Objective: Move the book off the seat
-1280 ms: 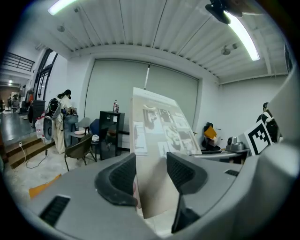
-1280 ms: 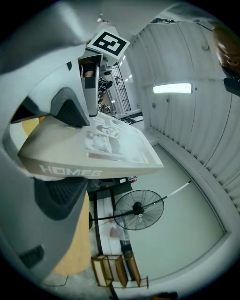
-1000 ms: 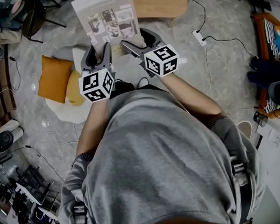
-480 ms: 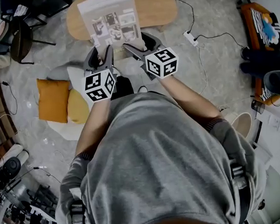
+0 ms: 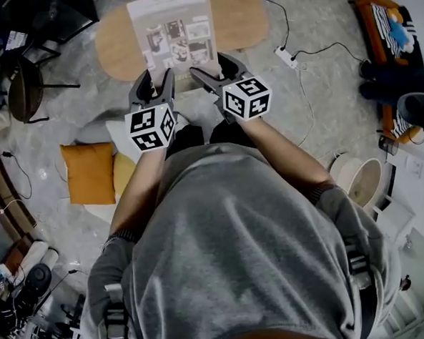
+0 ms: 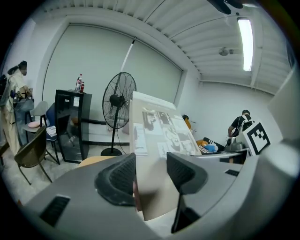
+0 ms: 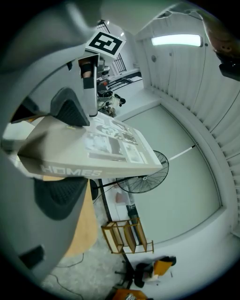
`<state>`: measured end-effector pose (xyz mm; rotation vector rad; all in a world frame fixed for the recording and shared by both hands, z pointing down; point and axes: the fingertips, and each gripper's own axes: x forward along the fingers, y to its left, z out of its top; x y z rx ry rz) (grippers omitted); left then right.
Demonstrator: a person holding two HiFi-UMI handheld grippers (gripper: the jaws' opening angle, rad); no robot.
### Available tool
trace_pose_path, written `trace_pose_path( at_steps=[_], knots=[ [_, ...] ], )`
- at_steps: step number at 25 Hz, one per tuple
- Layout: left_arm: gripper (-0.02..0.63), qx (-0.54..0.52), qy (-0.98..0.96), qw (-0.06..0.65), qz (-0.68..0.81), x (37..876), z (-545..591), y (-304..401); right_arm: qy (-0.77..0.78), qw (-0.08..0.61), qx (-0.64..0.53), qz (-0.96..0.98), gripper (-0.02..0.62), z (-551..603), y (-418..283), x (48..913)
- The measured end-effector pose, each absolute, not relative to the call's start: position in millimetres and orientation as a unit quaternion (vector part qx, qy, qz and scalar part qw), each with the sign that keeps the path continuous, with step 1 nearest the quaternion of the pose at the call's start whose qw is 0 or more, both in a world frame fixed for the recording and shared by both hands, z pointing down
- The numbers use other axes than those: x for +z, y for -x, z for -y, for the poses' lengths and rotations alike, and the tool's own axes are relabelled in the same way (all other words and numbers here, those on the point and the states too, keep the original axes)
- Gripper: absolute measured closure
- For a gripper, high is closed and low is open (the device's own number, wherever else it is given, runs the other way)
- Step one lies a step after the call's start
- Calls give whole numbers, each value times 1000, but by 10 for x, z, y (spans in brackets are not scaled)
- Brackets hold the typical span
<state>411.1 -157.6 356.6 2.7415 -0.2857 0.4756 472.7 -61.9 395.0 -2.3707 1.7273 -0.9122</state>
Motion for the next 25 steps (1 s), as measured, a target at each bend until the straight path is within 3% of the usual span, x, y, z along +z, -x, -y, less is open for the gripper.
trace_pose_path(
  at_steps=[9,25],
  knots=[
    [380,198,-958,186,88,3962,1784,-4831,764,59,-335,-548,236,802,-5396,4384],
    [387,245,-921,263,148,5607,2011,-5924,692,60,-437,-572,239,997,-6495,6057]
  ],
)
